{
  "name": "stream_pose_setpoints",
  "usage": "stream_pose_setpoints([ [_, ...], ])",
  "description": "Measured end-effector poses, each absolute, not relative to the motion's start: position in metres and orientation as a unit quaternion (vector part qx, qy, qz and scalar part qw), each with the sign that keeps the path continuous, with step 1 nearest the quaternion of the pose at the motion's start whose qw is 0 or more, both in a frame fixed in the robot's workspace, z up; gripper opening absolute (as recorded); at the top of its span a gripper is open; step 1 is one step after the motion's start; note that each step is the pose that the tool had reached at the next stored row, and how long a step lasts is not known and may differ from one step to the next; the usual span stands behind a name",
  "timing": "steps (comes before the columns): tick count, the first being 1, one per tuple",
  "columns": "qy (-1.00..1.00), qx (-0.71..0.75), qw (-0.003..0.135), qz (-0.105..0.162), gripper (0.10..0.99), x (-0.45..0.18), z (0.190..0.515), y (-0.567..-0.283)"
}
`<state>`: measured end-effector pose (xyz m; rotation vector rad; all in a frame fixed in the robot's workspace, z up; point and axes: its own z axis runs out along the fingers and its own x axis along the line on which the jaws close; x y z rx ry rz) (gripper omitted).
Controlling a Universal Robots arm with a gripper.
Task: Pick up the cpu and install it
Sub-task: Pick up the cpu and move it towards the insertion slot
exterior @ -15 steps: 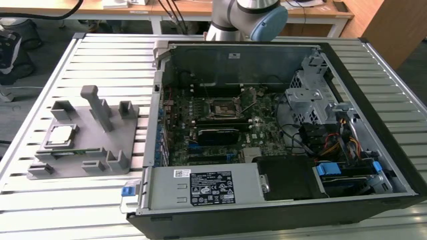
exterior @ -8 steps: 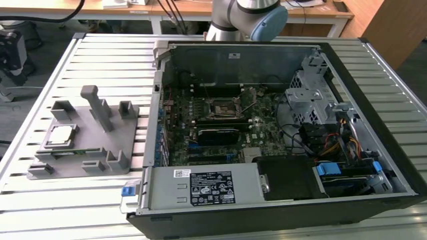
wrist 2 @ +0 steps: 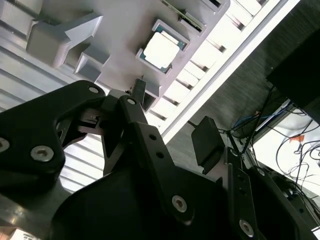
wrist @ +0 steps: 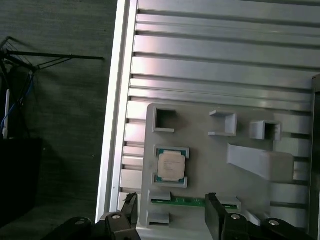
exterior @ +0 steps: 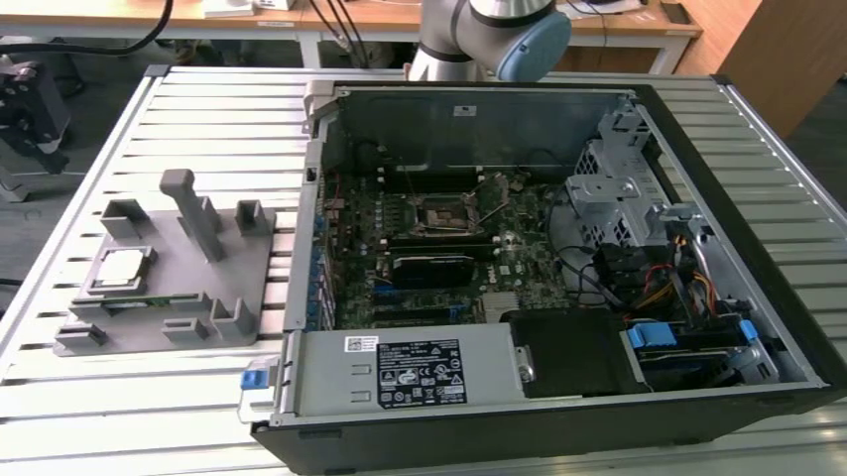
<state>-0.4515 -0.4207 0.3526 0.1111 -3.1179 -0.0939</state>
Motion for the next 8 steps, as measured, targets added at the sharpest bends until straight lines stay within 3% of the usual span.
stream_pose_setpoints([
  [8, -0.999, 0.040, 0.014, -0.031, 0.643, -0.4515, 0.3439, -0.4230],
])
